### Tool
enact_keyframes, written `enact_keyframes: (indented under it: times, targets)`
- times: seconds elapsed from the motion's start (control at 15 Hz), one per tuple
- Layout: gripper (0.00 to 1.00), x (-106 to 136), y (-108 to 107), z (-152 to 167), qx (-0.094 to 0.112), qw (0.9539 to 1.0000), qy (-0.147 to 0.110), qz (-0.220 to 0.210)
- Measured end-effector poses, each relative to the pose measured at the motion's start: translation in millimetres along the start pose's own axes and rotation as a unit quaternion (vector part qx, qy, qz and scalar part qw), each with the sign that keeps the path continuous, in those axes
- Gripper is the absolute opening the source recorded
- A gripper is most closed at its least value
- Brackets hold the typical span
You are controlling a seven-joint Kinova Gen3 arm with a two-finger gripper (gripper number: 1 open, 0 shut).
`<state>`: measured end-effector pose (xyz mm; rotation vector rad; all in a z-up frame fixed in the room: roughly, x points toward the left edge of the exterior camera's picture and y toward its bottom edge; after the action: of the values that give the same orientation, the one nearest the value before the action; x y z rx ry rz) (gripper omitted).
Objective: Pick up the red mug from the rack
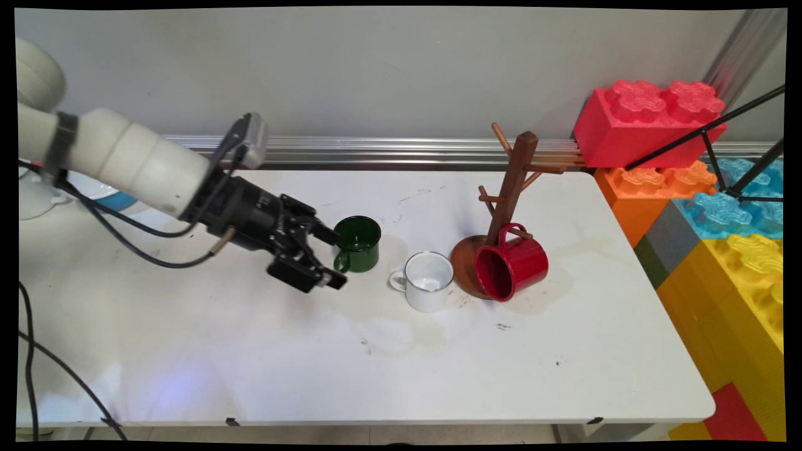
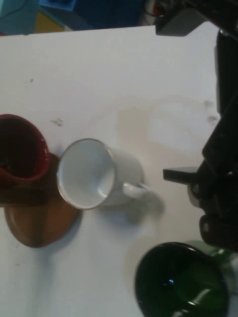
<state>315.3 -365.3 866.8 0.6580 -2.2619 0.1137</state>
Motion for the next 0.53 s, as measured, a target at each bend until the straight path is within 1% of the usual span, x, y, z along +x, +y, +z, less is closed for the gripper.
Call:
enact_keyframes:
  times: [0.27, 0.53]
  targets:
    - [1.00, 5.5, 2.9, 30.4, 0.001, 0.9997, 0.022, -0.003]
    - [1.00, 10.3, 5.4, 55.3, -0.002, 0.9990, 0.038, -0.021]
